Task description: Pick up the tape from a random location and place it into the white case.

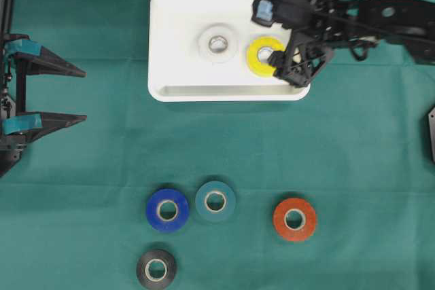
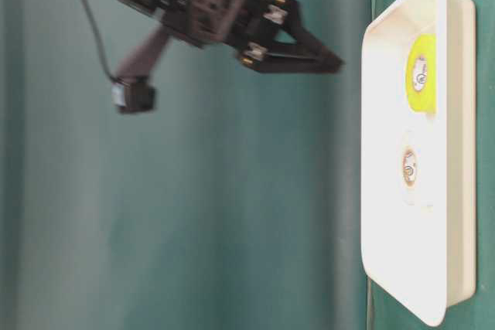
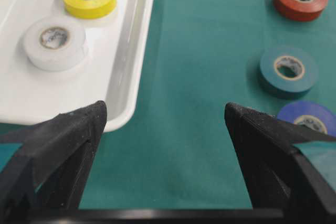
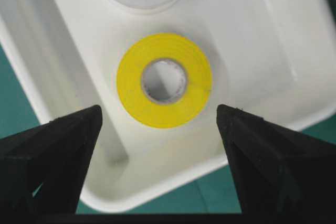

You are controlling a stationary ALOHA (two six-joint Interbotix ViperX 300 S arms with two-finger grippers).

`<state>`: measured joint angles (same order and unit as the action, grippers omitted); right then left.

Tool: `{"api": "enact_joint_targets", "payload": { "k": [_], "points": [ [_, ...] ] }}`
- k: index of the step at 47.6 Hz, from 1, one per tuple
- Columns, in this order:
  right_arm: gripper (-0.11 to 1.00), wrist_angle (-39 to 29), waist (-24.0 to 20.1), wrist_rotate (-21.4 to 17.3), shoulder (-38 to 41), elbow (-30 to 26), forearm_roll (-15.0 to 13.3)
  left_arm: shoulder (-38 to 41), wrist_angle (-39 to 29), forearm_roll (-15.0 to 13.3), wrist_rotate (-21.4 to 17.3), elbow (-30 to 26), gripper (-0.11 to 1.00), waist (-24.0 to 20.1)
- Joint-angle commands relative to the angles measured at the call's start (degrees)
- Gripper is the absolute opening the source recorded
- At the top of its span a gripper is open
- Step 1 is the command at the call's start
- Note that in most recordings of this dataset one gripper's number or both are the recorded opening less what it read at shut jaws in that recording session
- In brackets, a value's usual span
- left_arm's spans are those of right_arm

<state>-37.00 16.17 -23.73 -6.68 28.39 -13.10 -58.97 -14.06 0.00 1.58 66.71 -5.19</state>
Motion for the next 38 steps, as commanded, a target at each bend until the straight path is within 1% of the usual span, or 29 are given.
{"api": "enact_joint_targets", "payload": {
  "k": [1, 12, 18, 23, 38],
  "points": [
    [0.86, -0.2, 0.1, -0.1, -3.2, -1.0, -0.1, 0.4, 0.3, -0.1, 0.1, -0.6, 0.96, -0.1],
    [0.85, 1.1, -0.3, -0.2, -3.3, -0.6, -0.1, 0.4, 0.2, -0.1, 0.1, -0.6, 0.96, -0.1],
    [0.85, 2.1, -1.9, -0.3, -3.3, -0.6, 0.3, 0.4, 0.2, -0.1, 0.1, -0.6, 0.96, -0.1],
    [0.85, 3.1, -4.7, -0.9, -3.3, -0.9, 0.4, 0.4, 0.2, -0.1, 0.1, -0.6, 0.96, -0.1],
    [0.85, 5.1, -16.5, -3.8, -3.2, -1.1, 0.4, 0.4, 0.2, -0.1, 0.1, -0.6, 0.96, -0.1]
  ]
}}
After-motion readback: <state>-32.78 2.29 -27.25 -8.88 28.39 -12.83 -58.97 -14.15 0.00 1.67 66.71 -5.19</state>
